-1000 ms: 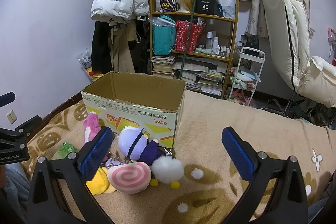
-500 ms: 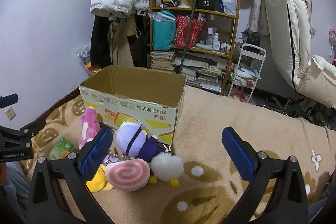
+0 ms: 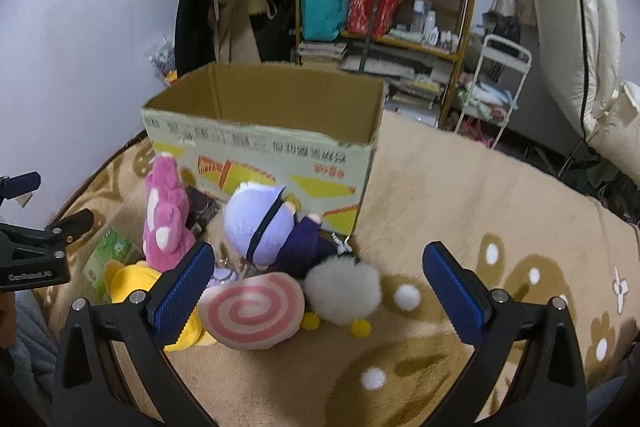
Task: Organize soft objects
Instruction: 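Lower the left gripper onto the green tissue pack while the right gripper grasps the swirl plush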
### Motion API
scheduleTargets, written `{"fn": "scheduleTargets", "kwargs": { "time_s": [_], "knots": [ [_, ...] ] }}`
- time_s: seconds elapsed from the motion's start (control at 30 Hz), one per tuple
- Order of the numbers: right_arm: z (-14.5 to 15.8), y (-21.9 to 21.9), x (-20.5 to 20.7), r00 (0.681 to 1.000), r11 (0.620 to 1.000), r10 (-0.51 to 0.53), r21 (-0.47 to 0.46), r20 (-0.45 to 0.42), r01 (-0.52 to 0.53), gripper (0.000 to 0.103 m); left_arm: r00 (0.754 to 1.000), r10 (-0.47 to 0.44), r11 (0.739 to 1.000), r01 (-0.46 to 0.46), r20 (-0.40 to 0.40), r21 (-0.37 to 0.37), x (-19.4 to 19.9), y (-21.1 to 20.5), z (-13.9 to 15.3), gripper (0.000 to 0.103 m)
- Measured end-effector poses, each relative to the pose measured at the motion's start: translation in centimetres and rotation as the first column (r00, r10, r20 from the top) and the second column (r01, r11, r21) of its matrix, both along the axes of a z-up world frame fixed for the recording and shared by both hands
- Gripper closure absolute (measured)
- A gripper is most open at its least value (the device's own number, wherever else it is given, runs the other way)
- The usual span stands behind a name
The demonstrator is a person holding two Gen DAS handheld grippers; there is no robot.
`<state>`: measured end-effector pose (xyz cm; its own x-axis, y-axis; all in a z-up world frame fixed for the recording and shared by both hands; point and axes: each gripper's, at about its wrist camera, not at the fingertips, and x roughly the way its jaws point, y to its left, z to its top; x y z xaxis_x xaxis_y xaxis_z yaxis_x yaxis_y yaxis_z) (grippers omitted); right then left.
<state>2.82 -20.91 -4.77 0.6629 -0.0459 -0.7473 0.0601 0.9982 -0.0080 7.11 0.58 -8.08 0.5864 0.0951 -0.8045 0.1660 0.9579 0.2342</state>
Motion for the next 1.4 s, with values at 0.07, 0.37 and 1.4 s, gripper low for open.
{"fn": "scheduleTargets", "kwargs": {
  "time_s": [0.07, 0.37, 1.4],
  "knots": [
    [-0.5, 0.1, 0.6, 1.0, 1.0, 0.002, 0.013, -0.027, -0.002, 0.0, 0.998, 0.008, 1.0, -0.008, -0.067, 0.0, 0.7, 0.0, -1.2, 0.001],
    [-3.8, 0.2, 2.1, 0.98, 0.992, 0.014, 0.129, -0.198, 0.012, 0.0, 0.984, 0.028, 0.999, -0.022, -0.176, 0.037, 1.5, -0.1, -4.0, 0.001],
    [-6.7, 0.4, 3.3, 0.935, 0.964, 0.047, 0.262, -0.35, 0.05, 0.02, 0.937, 0.053, 0.99, -0.095, -0.346, -0.105, 3.6, 1.1, -7.1, 0.051]
  ]
}}
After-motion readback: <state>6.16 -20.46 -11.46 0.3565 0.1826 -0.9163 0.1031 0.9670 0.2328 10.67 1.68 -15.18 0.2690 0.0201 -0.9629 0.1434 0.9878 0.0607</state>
